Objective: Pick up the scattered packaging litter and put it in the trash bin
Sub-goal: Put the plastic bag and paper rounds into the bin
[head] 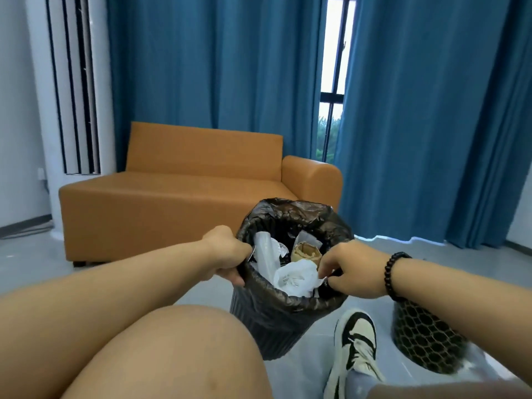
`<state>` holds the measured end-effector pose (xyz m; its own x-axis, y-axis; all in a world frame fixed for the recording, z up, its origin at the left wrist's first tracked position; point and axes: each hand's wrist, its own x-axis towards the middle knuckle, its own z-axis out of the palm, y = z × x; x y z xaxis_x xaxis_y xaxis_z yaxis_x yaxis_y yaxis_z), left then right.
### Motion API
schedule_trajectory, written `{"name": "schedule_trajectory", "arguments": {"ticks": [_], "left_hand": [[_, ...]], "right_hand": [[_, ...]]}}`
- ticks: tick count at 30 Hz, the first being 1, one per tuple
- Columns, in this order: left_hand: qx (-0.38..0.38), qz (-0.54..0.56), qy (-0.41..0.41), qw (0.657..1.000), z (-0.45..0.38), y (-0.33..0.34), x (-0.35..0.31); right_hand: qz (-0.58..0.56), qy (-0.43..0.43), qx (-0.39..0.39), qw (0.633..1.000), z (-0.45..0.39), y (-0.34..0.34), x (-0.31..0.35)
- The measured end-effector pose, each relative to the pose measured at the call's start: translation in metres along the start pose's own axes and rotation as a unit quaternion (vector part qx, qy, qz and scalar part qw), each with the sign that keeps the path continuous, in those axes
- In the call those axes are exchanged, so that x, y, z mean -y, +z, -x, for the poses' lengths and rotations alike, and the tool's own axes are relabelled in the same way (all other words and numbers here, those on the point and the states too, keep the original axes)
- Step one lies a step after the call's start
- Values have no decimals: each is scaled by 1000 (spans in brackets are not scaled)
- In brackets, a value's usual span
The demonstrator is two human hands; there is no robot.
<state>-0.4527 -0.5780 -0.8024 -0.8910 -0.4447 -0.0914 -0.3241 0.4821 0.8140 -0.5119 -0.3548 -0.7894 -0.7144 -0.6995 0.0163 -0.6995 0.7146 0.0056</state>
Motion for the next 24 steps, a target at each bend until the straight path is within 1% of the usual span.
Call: {"name": "schedule_trajectory", "arguments": {"ticks": [5,8,10,12,14,17,22,24], "left_hand": [[30,-19,-2,999,-20,28,-9],[43,-53,0,998,-41,51,-23],[52,-87,8,995,-57,71,-33],[77,-122,10,989,-78,101,-38],[107,-147,8,983,-103,125,-38],[150,-160,0,976,-143,155,-34],[211,-167,-25,963,-203,181,-33],[220,-166,-35,961,-219,184,-36]], "right_hand": [[66,19,87,994,-11,-2,-18],[75,37,139,987,-26,6,-39],[60,54,149,985,-40,16,-55],[42,73,147,985,-58,37,-79],[49,86,160,982,-79,57,-100],[65,92,201,973,-113,82,-131],[42,82,259,962,-161,102,-172],[13,78,253,964,-169,107,-187]]}}
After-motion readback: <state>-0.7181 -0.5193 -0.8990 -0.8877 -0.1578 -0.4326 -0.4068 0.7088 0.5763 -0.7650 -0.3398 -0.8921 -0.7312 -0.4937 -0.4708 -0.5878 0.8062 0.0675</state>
